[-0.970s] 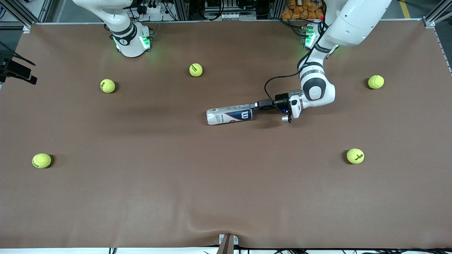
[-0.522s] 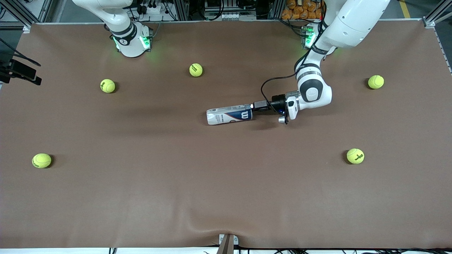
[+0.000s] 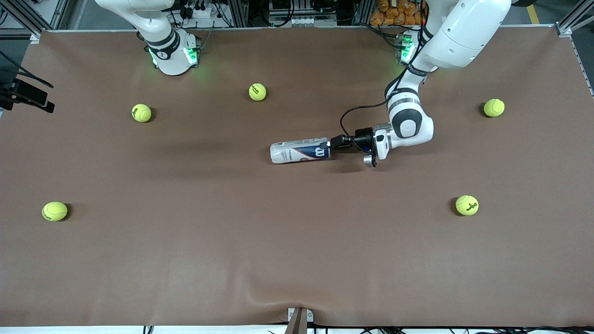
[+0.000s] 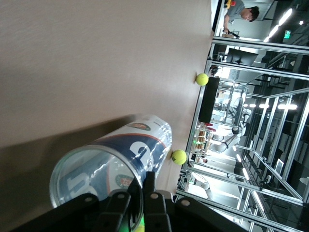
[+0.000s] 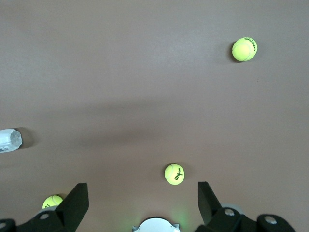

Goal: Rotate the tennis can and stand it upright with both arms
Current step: 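Grasp the can's end with the left gripper and lift it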

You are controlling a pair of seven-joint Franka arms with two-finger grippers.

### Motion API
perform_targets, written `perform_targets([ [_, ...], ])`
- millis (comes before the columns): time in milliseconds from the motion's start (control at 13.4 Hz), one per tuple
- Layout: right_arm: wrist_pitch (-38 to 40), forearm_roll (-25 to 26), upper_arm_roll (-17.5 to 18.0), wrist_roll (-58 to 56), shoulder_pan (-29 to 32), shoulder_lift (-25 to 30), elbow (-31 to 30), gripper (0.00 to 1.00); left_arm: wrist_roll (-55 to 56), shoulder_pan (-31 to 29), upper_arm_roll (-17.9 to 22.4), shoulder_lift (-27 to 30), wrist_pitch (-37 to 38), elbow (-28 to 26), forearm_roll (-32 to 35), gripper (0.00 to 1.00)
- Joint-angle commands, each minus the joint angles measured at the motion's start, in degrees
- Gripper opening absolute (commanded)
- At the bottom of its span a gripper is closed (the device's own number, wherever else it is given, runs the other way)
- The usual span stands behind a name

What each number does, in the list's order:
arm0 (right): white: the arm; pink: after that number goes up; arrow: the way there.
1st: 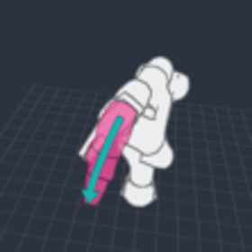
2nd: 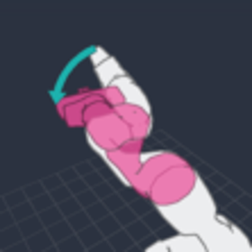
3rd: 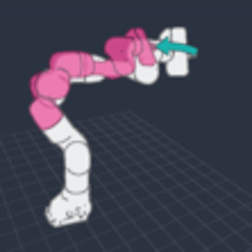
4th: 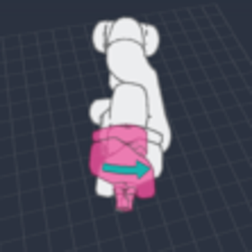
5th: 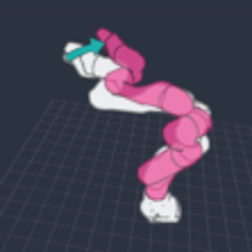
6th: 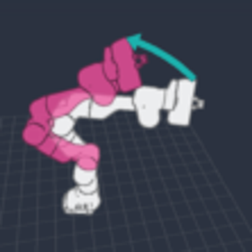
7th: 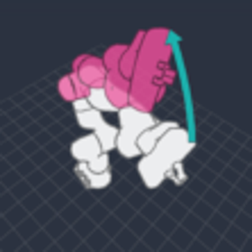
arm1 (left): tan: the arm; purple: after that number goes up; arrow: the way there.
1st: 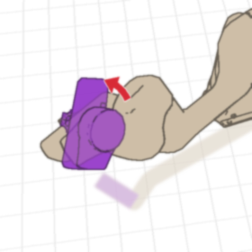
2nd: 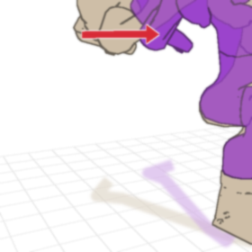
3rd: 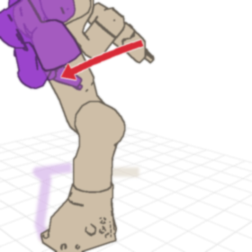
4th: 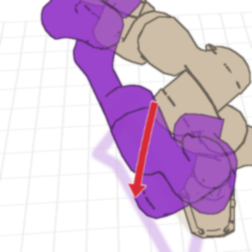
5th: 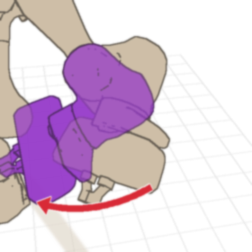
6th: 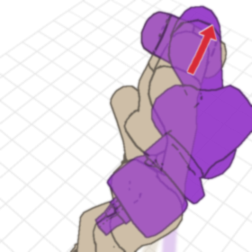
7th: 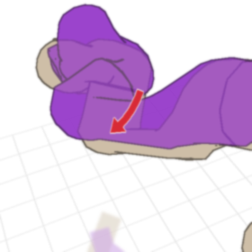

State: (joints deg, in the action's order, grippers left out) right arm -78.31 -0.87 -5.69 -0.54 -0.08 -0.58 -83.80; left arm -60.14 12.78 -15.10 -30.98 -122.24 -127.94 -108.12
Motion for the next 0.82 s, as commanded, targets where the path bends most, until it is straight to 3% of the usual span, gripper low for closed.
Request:
perform_targets([
  [0,-0.44,0.7,0.06,0.45,-0.36,0.14,-0.22,1.0,4.83,0.75,-0.37,0.57,-0.98,2.16,0.88,0.0],
  [373,-1.05,0.43,0.06,0.28,-0.44,0.06,-0.49,1.0,15.48,2.86,-0.46,1.98,-2.55,6.65,4.32,0.0],
  [597,-0.35,0.43,0.06,0.28,-0.45,0.14,-0.49,1.0,26.0,4.26,-0.46,2.95,-6.5,10.86,12.2,0.0],
  [746,-0.44,0.43,1.98,0.28,1.13,0.23,-0.49,1.0,32.43,4.88,-0.46,3.73,-8.09,12.8,16.96,0.0],
])
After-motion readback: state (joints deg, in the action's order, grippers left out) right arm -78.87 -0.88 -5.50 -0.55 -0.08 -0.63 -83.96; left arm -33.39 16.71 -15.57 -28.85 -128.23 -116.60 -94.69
